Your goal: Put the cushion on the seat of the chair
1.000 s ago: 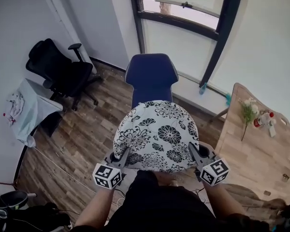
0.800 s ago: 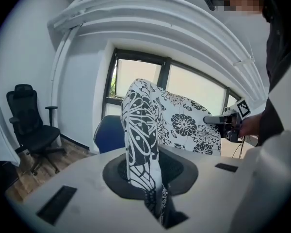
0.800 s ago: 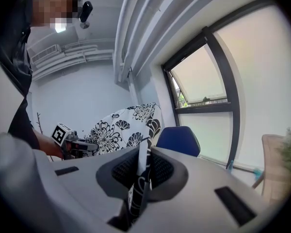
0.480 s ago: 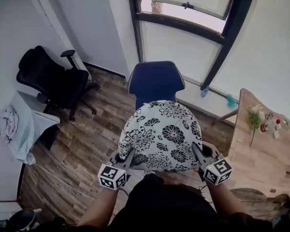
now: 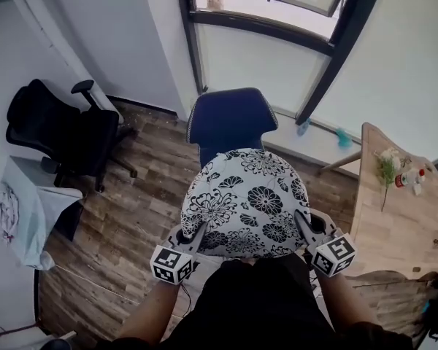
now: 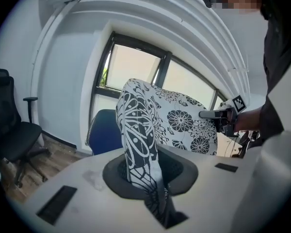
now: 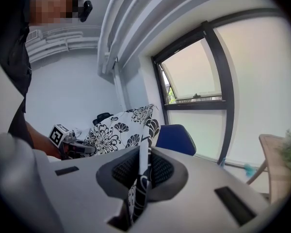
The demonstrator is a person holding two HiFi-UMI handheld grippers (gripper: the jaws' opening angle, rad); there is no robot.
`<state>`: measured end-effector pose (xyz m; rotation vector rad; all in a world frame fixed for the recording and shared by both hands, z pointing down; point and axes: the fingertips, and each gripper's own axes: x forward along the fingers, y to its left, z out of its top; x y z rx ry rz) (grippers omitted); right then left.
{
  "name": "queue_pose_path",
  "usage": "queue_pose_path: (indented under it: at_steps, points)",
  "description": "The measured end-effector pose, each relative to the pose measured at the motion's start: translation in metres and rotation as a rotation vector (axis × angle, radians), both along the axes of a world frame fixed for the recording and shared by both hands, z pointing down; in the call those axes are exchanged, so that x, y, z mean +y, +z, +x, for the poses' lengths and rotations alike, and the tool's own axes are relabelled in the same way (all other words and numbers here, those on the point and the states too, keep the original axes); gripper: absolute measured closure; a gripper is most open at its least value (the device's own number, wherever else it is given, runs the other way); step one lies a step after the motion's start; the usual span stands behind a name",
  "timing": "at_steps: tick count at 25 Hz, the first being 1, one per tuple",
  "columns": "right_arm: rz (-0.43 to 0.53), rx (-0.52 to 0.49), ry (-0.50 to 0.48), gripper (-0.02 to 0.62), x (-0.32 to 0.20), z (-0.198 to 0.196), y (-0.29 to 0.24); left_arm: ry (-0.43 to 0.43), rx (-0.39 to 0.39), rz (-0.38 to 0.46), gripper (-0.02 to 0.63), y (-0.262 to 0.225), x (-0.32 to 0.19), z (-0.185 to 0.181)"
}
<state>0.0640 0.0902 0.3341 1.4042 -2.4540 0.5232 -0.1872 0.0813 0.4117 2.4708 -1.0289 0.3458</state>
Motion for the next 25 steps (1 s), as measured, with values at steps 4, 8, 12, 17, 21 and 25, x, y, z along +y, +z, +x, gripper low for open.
queue_pose_path:
  at_steps: [4, 8, 12, 17, 21, 25]
  points:
    - [-0.035, 0.003, 0.014, 0.557, -0.012, -0.001, 0.016, 0.005, -0.003, -0.040, 0.569, 0.020, -0.016, 0.001]
    - [-0.080, -0.003, -0.001, 0.557, -0.025, -0.006, 0.037, -0.005, -0.019, -0.082, 0.569, 0.043, -0.026, -0.001]
    - [-0.110, -0.018, -0.010, 0.557, -0.043, -0.002, 0.069, -0.024, -0.045, -0.102, 0.569, 0.068, -0.036, -0.001]
    - [-0.124, -0.036, -0.029, 0.557, -0.074, 0.000, 0.106, -0.051, -0.082, -0.148, 0.569, 0.107, -0.061, -0.001]
    - [-0.161, -0.041, -0.047, 0.557, -0.099, 0.004, 0.143, -0.054, -0.105, -0.173, 0.569, 0.136, -0.081, 0.006]
    - [-0.191, -0.059, -0.050, 0.558, -0.126, 0.012, 0.178, -0.070, -0.121, -0.200, 0.569, 0.169, -0.102, 0.010]
